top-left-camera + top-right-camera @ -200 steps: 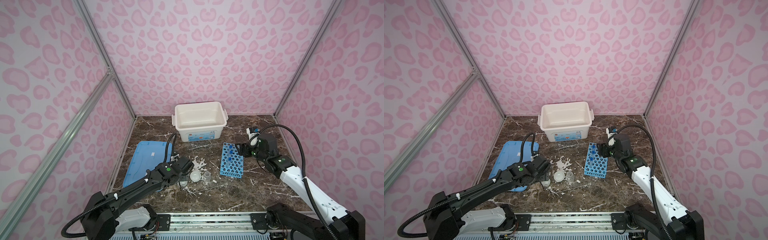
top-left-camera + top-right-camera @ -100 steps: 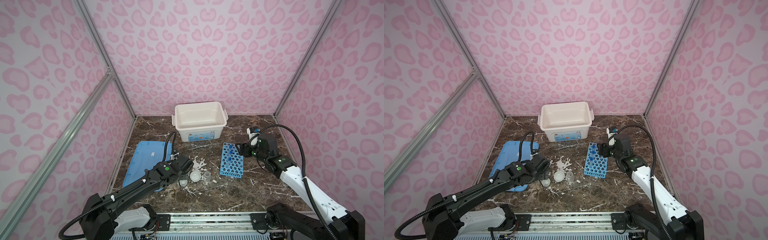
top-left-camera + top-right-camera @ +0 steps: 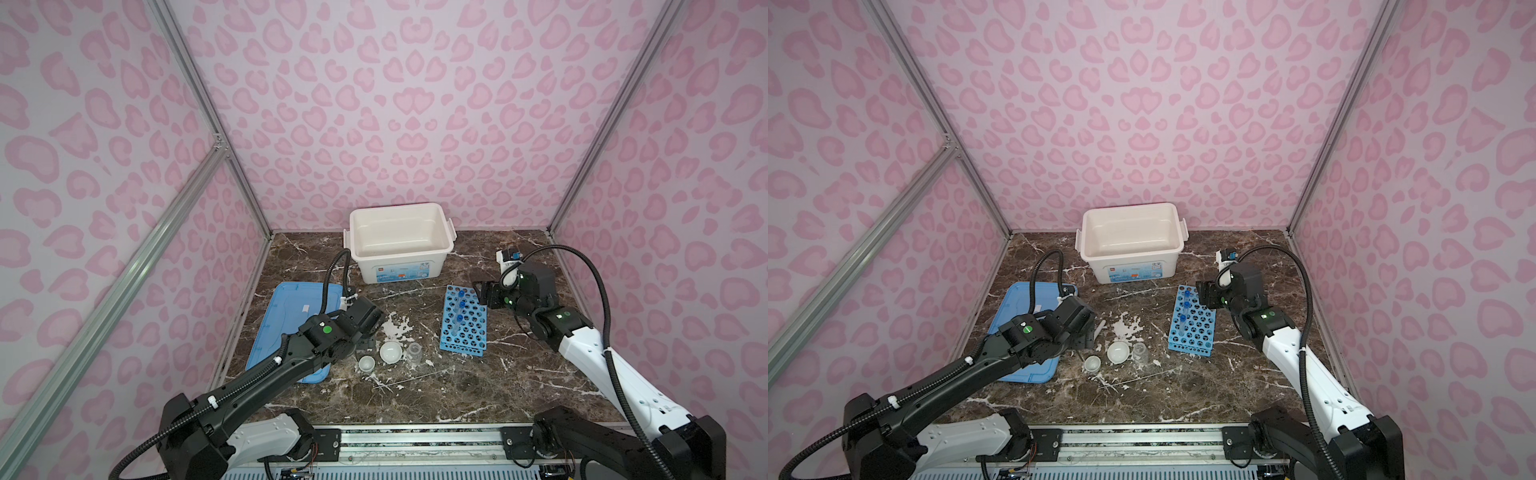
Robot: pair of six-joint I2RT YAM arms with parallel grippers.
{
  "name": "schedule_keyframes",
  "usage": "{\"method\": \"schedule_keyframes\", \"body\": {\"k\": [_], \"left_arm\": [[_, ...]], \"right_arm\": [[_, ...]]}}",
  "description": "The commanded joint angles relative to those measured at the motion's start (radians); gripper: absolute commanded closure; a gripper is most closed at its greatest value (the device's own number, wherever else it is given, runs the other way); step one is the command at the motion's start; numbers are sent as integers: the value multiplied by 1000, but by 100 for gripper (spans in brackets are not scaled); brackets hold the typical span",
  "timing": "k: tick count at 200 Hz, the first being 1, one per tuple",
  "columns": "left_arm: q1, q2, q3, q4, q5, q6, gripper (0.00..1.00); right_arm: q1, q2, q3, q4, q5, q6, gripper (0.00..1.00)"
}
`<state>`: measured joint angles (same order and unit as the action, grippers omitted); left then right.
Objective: Organize the chemistry lab equipment
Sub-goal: 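Lift the tweezers toward the white bin with the left gripper while the right arm withdraws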
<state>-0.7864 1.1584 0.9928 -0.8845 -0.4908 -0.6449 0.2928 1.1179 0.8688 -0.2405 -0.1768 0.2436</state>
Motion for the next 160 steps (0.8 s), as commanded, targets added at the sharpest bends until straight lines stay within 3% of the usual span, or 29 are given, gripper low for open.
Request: {"method": "schedule_keyframes", "body": {"k": [1,85,160], "left_arm": [[10,1,52,-16,-43,73,16],[156,75,289,55,22,326,17],[286,239,551,158,128,483,17]], "right_arm": [[-15,28,14,49,-10,0,24],[-60,173,121,122,-56,7,24],[-81,334,247,190,-118,16,25]]}}
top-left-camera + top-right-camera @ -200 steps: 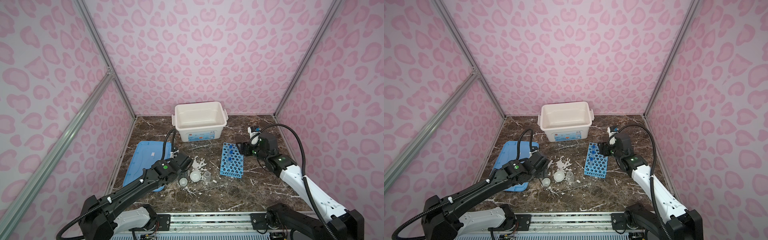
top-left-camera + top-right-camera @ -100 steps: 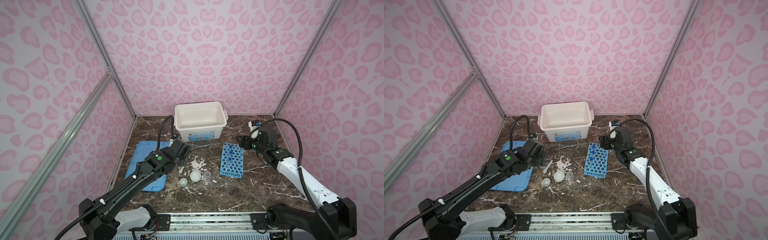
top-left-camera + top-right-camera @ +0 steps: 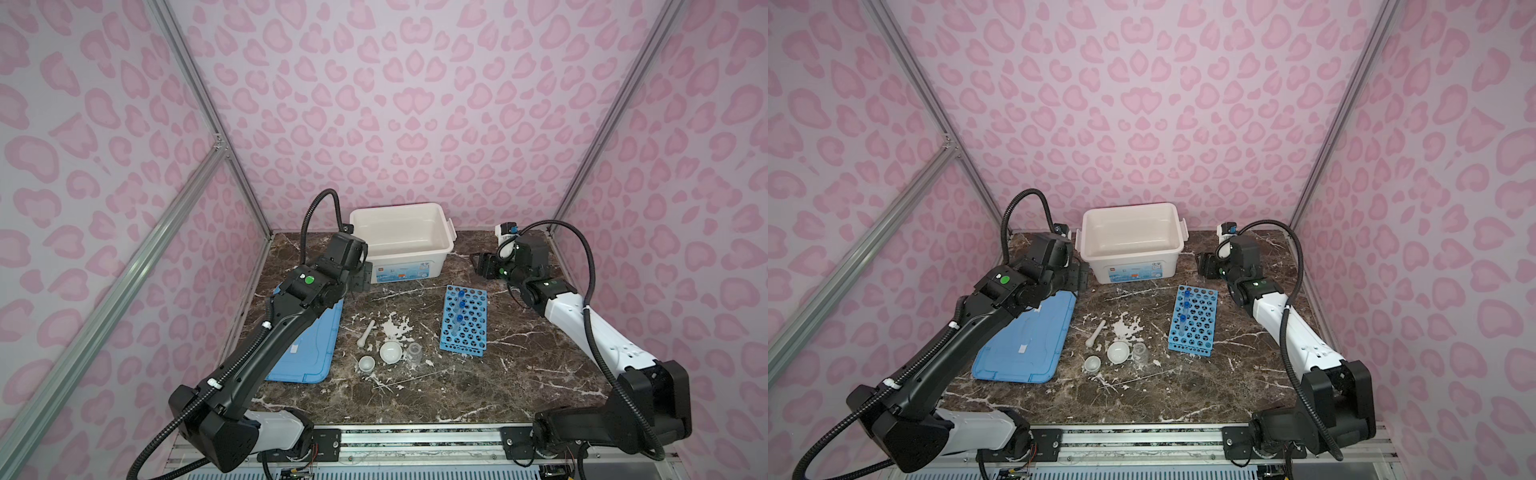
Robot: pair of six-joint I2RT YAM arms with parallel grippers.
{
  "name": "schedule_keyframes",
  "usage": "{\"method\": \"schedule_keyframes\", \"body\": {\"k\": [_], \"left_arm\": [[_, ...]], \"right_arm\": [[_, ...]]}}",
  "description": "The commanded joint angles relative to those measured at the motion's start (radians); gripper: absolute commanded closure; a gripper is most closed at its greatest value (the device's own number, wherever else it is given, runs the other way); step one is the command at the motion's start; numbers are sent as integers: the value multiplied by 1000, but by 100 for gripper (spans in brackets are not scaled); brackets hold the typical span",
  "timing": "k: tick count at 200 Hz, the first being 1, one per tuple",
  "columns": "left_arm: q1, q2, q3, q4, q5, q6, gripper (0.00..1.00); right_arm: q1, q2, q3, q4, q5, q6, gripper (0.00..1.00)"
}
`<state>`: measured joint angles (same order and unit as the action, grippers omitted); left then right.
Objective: Organize the chemistry lab equipment
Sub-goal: 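Lift the tweezers toward the white bin with the left gripper while the right arm withdraws, then lower the black tweezers into the white plastic bin with the left gripper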
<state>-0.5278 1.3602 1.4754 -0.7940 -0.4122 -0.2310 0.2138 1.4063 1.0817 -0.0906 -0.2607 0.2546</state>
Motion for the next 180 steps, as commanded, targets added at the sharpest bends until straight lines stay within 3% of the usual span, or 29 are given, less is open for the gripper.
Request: {"method": "schedule_keyframes", "body": {"k": [1,104,143,180], "left_arm": [[29,40,72,69,51,69,17],[124,447,499,128,225,169,17],[130,668,749,35,268,197,18],[130,768,783,23,280,218,18]], "right_arm": [[-2,48,36,40,-35,6,25],[-4,226,183,-1,-81,-18,31],[-5,292,259,-63,-90,-35,32],[-5,312,282,-84,-87,-50,32]]}}
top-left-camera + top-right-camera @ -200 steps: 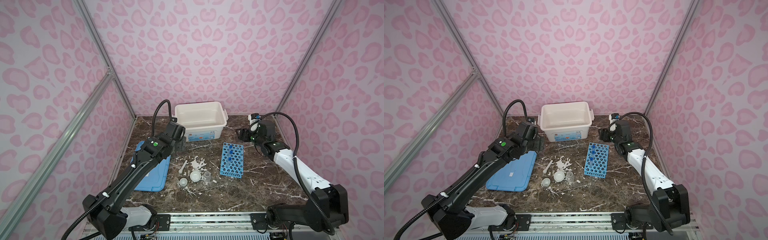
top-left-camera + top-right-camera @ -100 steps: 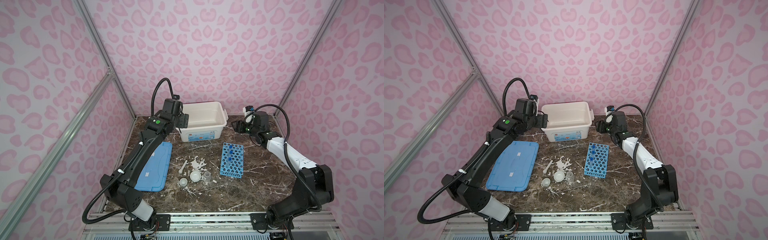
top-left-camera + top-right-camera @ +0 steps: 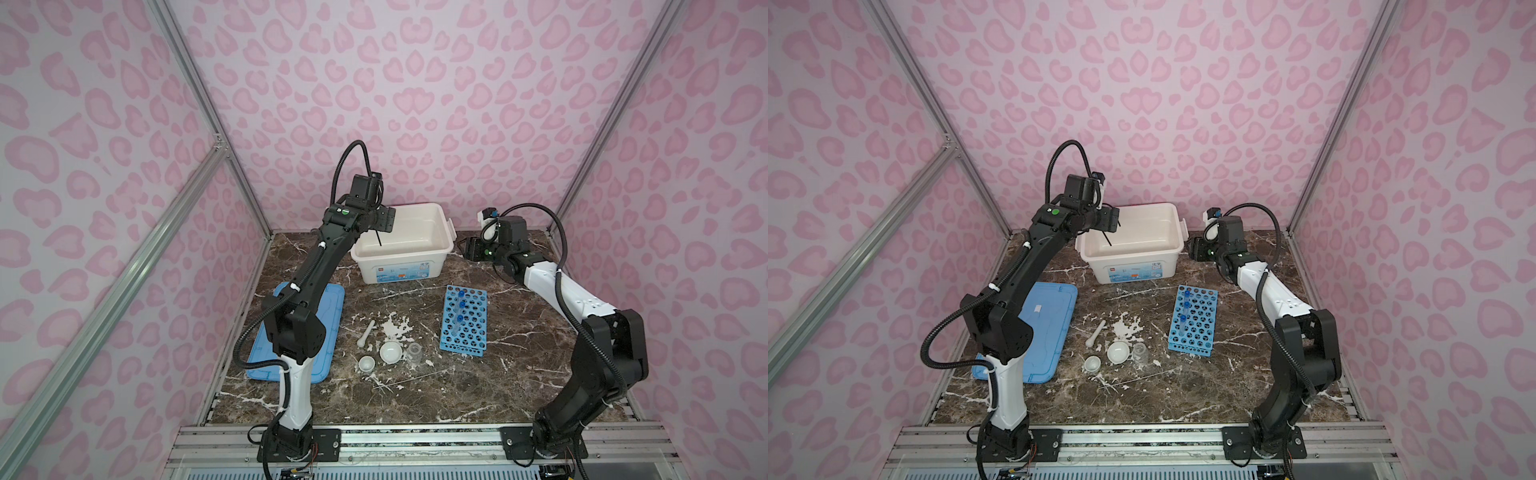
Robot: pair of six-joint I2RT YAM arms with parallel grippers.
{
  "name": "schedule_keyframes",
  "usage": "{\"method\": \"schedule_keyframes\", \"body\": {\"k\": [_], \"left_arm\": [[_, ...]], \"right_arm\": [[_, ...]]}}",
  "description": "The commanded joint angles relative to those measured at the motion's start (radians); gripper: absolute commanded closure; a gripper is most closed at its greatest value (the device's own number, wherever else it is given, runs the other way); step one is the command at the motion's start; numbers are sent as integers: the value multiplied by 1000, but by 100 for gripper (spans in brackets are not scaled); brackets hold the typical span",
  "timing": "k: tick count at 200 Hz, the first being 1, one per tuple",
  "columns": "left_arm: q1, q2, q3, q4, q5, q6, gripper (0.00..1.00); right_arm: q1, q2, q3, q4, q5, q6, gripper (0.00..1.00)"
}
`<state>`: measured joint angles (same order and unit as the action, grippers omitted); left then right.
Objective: Organize the chemistry lab equipment
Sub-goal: 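Lower the black tweezers into the white plastic bin with the left gripper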
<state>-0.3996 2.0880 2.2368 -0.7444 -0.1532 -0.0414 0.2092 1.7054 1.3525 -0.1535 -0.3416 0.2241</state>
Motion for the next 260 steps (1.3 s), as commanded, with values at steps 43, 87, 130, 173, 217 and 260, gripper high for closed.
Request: {"method": "schedule_keyframes", "body": {"k": [43,87,130,173,217,260], "left_arm": [[3,118,21,-45,11,44,19],[4,182,21,-42,15,57,19],[6,226,20,-43,10,49,21],[21,223,-6,-44,16,26,22],[23,204,-69,-42,60,25,25],[20,185,-139,-50,76,2,30]], "right_arm": [[-1,41,29,-26,-19,-13,33],[-1,51,28,-23,-23,-4,34],[0,53,28,-26,-24,-9,33],[1,60,33,-20,-31,-5,32],[2,75,54,-18,-65,10,32],[7,65,51,-27,-63,10,32]]}}
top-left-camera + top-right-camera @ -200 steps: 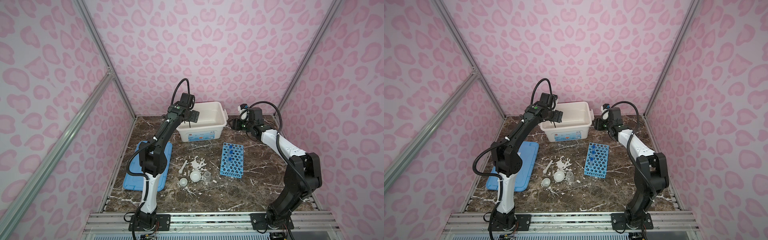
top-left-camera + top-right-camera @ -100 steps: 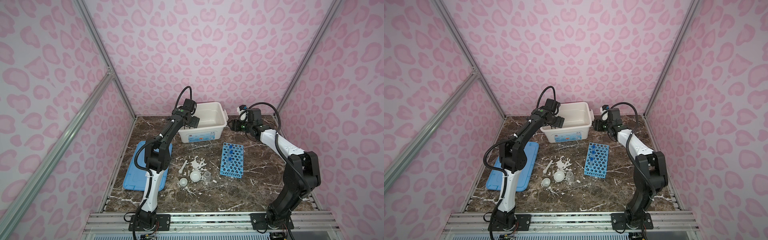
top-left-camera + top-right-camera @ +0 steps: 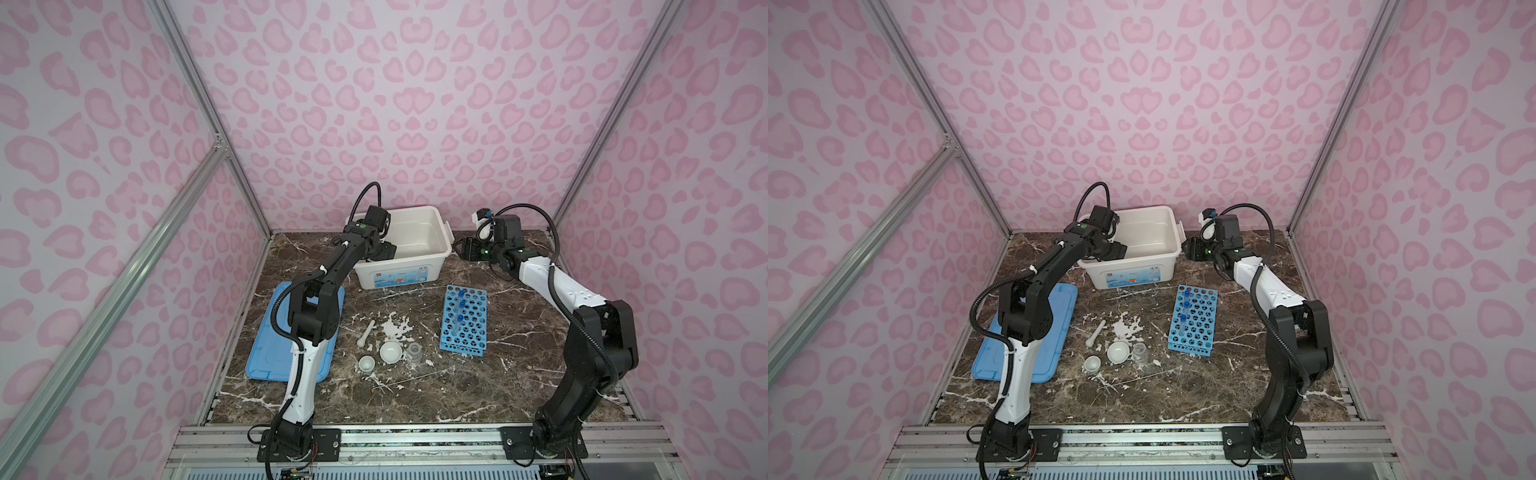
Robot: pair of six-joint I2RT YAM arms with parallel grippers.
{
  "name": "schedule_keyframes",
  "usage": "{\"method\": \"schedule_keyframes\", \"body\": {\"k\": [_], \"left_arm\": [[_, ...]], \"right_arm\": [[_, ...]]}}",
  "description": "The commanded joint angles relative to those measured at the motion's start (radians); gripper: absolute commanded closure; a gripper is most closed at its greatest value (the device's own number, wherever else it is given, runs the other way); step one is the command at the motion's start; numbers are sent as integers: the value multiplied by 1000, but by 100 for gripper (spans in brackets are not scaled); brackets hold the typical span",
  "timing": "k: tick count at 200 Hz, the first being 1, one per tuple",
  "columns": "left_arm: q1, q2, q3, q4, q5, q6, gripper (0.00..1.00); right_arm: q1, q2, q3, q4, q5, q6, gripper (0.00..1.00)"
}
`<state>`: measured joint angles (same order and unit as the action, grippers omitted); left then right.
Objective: Organize the chemistry lab equipment
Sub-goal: 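Lower the black tweezers into the white plastic bin with the left gripper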
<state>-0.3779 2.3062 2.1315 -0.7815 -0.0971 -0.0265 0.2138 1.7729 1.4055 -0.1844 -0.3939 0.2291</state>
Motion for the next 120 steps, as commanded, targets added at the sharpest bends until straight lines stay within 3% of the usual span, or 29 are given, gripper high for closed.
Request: {"method": "schedule_keyframes", "body": {"k": [1,120], "left_arm": [[-3,-35,-36,-12,20,-13,30],[-38,-96,-181,5,-22,-60,31]], "right_arm": [[3,-2,-3,3,-11,5,32],[11,-40,-48,-7,0,4,32]]}}
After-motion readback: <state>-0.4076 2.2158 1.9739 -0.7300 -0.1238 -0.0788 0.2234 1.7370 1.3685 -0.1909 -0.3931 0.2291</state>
